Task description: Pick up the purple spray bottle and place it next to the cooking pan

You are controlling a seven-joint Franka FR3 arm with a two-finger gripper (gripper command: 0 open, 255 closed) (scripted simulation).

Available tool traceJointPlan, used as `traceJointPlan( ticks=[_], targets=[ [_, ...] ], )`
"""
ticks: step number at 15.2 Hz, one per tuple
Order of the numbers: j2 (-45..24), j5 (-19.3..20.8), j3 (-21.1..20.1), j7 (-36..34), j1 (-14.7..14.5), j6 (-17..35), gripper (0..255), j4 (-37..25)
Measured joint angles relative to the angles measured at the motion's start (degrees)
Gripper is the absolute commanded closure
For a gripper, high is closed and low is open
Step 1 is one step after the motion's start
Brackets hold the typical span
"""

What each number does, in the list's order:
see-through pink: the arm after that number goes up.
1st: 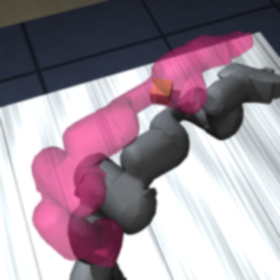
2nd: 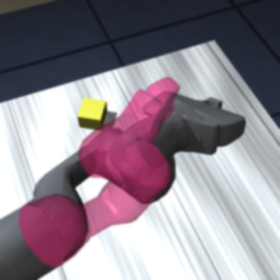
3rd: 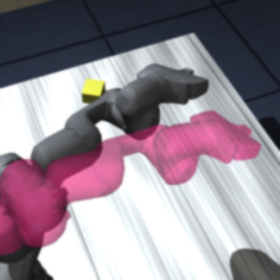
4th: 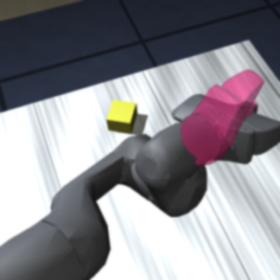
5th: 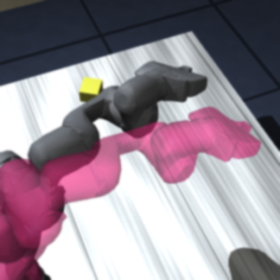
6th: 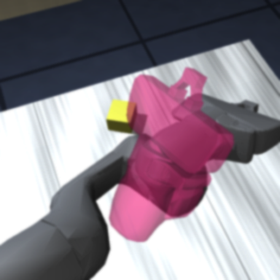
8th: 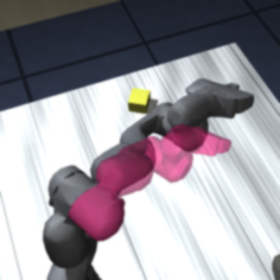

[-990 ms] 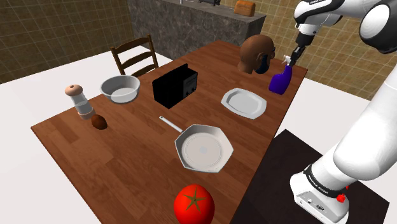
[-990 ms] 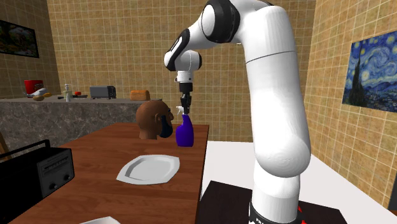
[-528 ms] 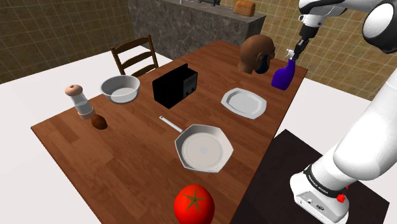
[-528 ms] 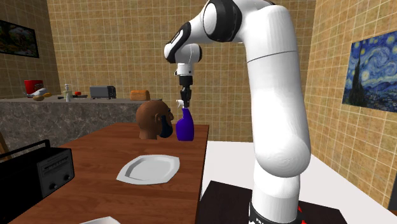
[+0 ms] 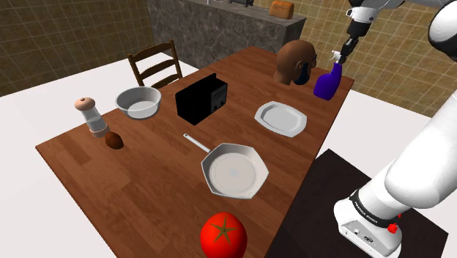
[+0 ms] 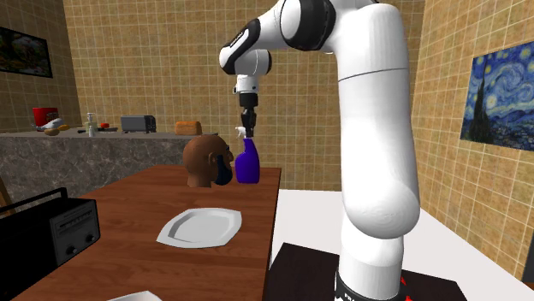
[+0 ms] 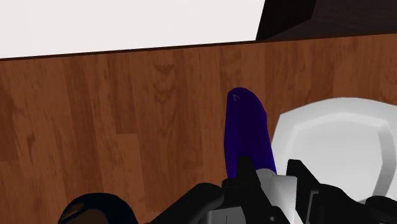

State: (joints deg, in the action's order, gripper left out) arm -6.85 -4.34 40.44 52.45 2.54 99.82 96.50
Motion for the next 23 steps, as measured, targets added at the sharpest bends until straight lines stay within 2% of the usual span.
traceJointPlan(
  ticks=[4,11,16,23],
  targets=[
    [8.3,5.2,-2.5,-7.3,-4.0,1.4,255,7.8],
    [20.1,10.9,-9.1,-19.6,-7.5,2.8,255,19.4],
    [25.9,12.0,-14.8,-27.9,-9.3,2.9,255,25.5],
    [31.3,10.8,-22.6,-38.5,-12.3,2.2,255,30.6]
  ],
)
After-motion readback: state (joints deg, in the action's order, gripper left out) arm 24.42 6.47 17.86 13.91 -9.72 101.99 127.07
